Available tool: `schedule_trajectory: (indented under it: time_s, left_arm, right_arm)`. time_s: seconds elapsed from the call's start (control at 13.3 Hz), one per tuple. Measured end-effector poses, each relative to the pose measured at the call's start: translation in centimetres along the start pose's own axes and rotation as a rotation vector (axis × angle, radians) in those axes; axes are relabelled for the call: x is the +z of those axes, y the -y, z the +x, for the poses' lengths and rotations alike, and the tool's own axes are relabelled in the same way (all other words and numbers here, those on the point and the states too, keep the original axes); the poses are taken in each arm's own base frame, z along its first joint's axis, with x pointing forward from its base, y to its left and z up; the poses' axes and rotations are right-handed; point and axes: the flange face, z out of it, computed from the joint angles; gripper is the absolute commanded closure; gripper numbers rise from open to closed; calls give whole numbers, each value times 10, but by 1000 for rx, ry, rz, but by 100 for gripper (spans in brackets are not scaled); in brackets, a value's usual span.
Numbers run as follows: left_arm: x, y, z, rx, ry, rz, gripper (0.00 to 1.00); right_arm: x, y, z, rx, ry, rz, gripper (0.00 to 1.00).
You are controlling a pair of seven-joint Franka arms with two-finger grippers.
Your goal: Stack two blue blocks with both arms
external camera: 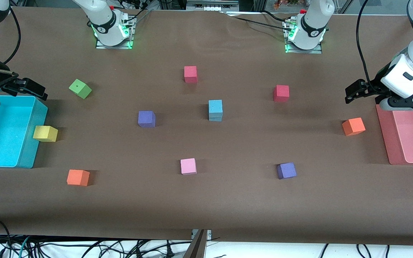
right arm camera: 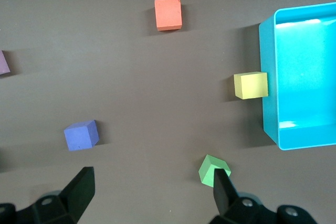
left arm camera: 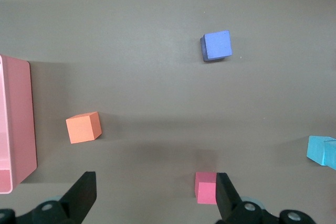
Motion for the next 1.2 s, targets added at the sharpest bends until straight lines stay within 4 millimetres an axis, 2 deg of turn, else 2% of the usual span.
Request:
schedule_trajectory:
  time_s: [0.38,1.2]
  left_arm:
    - [0,0,0,0,1,0,0]
    - [1,-1,2,1,0,0,0]
  right_arm:
    - [5,-1,3,3,6,-1,0]
    - [4,0,5,2,-12,2,0]
